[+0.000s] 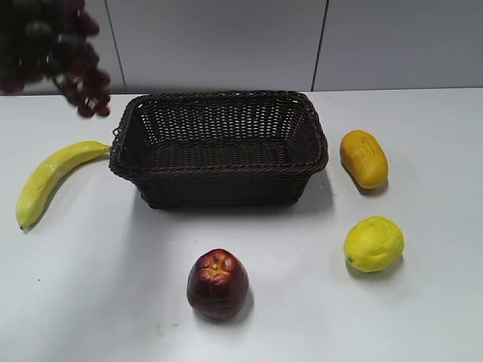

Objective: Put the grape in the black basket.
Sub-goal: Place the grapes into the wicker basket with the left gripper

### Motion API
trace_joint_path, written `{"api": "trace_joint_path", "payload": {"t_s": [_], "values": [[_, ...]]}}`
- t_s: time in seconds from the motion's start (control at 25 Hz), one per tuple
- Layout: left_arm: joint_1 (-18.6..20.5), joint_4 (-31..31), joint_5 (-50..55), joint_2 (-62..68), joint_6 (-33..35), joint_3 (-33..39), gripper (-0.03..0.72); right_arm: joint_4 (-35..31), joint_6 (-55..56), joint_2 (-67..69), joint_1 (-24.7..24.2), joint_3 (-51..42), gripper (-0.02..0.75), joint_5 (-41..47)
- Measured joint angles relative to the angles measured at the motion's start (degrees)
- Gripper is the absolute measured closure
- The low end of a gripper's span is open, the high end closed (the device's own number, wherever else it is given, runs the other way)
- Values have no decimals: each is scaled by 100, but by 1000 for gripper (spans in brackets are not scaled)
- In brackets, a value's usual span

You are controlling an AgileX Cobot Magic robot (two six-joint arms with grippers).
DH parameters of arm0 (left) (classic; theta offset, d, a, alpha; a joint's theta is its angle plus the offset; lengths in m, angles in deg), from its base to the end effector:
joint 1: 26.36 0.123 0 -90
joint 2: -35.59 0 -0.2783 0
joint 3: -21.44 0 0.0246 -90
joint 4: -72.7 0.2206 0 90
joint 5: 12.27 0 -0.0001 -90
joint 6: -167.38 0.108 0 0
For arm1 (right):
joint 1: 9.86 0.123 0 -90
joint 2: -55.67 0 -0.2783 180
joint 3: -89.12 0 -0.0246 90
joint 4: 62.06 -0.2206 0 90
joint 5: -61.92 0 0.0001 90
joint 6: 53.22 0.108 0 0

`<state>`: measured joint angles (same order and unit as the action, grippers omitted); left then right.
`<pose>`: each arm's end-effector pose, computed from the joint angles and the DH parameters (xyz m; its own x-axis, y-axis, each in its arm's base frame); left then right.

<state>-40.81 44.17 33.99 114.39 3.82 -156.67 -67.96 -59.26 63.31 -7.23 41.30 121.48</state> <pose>0.2273 -0.0971 0.4003 -0.5667 0.0757 -0.8204 0.4738 0.8446 -0.2493 -0.0109 0.0091 0.2600 -0.4131 -0.0719 -0.9078 -0.1482 0.9889 -0.0109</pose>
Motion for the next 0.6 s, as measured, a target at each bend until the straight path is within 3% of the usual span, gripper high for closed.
{"api": "trace_joint_path", "payload": {"t_s": [0.24,0.6], "values": [[-199,-58,9,1125,0,-1246,455,0,0,0,0,0,187,0],[-875,4,-281,3061,0,-1509,464,0,0,0,0,0,187,0]]}}
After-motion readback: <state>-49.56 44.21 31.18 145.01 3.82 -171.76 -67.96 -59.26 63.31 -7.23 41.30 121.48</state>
